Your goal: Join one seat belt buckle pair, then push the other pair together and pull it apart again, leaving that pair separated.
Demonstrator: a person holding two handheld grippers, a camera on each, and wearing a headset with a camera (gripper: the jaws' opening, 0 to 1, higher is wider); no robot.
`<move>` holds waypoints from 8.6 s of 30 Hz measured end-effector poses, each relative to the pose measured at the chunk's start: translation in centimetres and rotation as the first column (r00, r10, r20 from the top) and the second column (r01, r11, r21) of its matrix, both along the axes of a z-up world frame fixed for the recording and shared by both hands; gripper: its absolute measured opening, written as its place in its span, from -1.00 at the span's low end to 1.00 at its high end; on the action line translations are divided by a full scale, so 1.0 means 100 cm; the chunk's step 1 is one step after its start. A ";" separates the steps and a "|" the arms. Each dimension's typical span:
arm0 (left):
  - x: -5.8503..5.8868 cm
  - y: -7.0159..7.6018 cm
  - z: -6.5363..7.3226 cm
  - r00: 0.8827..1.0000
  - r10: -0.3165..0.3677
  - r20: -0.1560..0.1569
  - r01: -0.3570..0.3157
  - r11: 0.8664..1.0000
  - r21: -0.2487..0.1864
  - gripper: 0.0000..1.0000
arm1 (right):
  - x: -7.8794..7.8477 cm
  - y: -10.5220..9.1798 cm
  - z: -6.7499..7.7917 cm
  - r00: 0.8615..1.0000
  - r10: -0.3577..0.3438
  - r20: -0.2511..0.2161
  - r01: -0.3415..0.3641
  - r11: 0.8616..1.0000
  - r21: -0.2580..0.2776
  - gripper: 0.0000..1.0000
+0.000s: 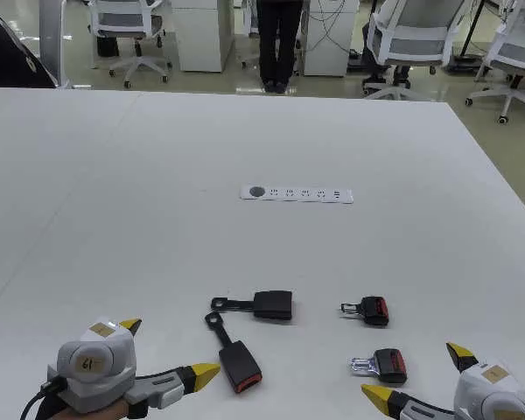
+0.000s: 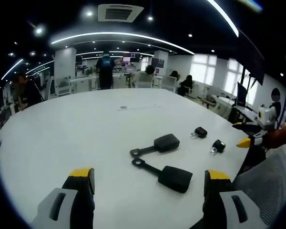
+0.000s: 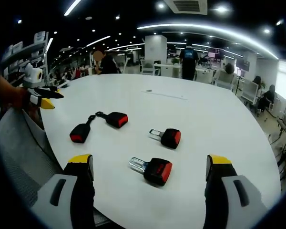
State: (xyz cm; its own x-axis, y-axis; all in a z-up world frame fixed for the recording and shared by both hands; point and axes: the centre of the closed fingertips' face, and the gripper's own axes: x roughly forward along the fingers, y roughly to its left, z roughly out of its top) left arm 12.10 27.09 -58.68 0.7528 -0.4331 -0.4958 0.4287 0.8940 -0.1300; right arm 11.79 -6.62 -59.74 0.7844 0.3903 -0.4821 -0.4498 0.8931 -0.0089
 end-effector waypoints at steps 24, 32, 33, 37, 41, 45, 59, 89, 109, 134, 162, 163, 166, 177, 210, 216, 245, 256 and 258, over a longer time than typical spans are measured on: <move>0.006 0.003 -0.002 1.000 0.002 0.000 -0.002 1.000 0.000 0.94 | 0.004 0.001 -0.001 1.000 0.005 -0.002 -0.005 1.000 -0.004 0.97; 0.005 0.002 0.000 1.000 0.004 0.000 -0.004 1.000 0.000 0.94 | 0.005 0.003 0.001 1.000 0.008 -0.003 -0.008 1.000 -0.003 0.96; 0.005 0.002 0.000 1.000 0.004 -0.001 -0.004 1.000 0.001 0.94 | 0.005 0.003 0.001 1.000 0.008 -0.003 -0.008 1.000 -0.003 0.96; 0.005 0.002 0.002 1.000 0.005 0.000 -0.005 1.000 0.000 0.94 | 0.007 0.004 0.003 1.000 0.014 -0.002 -0.014 1.000 -0.004 0.96; 0.005 0.001 0.003 1.000 0.004 0.000 -0.004 1.000 0.002 0.94 | 0.008 0.006 0.004 1.000 0.019 0.000 -0.019 1.000 -0.004 0.97; 0.005 0.000 0.005 1.000 0.004 0.004 -0.004 1.000 0.004 0.94 | 0.011 0.005 0.004 1.000 0.022 0.002 -0.022 1.000 -0.004 0.97; 0.001 0.001 0.003 1.000 0.012 -0.003 -0.012 1.000 0.002 0.93 | 0.009 0.007 0.001 1.000 0.031 -0.004 -0.031 1.000 0.001 0.96; 0.004 0.004 -0.006 1.000 0.012 -0.013 -0.012 1.000 0.001 0.92 | 0.009 0.008 -0.003 1.000 0.025 -0.014 -0.025 1.000 0.015 0.96; 0.013 0.000 -0.003 1.000 -0.007 -0.019 0.008 1.000 0.013 0.92 | 0.024 0.003 -0.010 0.999 0.037 -0.021 -0.036 0.999 0.012 0.98; 0.021 -0.028 -0.027 0.971 -0.226 -0.075 0.231 0.970 0.073 0.82 | 0.020 0.024 -0.017 0.976 0.203 -0.085 -0.207 0.978 -0.040 0.93; 0.020 -0.065 -0.054 0.808 -0.563 -0.172 0.588 0.783 0.202 0.53 | 0.025 0.024 -0.049 0.871 0.424 -0.246 -0.455 0.886 -0.085 0.68; 0.019 -0.067 -0.055 0.794 -0.581 -0.180 0.607 0.766 0.211 0.52 | 0.026 0.024 -0.051 0.867 0.431 -0.250 -0.462 0.883 -0.084 0.67; 0.017 -0.069 -0.063 0.744 -0.634 -0.213 0.668 0.696 0.262 0.51 | 0.025 0.024 -0.054 0.852 0.449 -0.269 -0.484 0.871 -0.079 0.66; 0.020 -0.084 -0.083 0.562 -0.775 -0.288 0.819 0.473 0.326 0.40 | 0.023 0.025 -0.068 0.803 0.501 -0.322 -0.542 0.839 -0.048 0.61; 0.019 -0.092 -0.104 0.400 -0.849 -0.346 0.906 0.307 0.292 -0.19 | 0.032 0.004 -0.091 0.655 0.625 -0.425 -0.723 0.682 -0.112 -0.10; 0.021 -0.091 -0.103 0.482 -0.809 -0.337 0.872 0.403 0.279 -0.28 | 0.031 0.004 -0.093 0.661 0.628 -0.410 -0.723 0.679 -0.126 -0.24; 0.026 -0.096 -0.101 0.657 -0.680 -0.326 0.754 0.600 0.266 -0.33 | 0.032 0.012 -0.093 0.713 0.589 -0.381 -0.663 0.743 -0.091 -0.27; 0.027 -0.096 -0.102 0.650 -0.682 -0.336 0.760 0.590 0.272 -0.33 | 0.037 0.059 -0.097 0.703 0.627 -0.336 -0.681 0.729 -0.063 -0.27; 0.027 -0.096 -0.102 0.646 -0.684 -0.338 0.763 0.586 0.273 -0.33 | 0.037 0.065 -0.097 0.705 0.627 -0.331 -0.679 0.732 -0.060 -0.27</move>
State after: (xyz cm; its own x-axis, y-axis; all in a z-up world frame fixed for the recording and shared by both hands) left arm 14.78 17.52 -68.91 0.1506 -0.5533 -0.8193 0.9578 0.2869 -0.0177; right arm 15.51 -0.10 -69.45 0.1895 0.6487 -0.7371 -0.9253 0.3690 0.0869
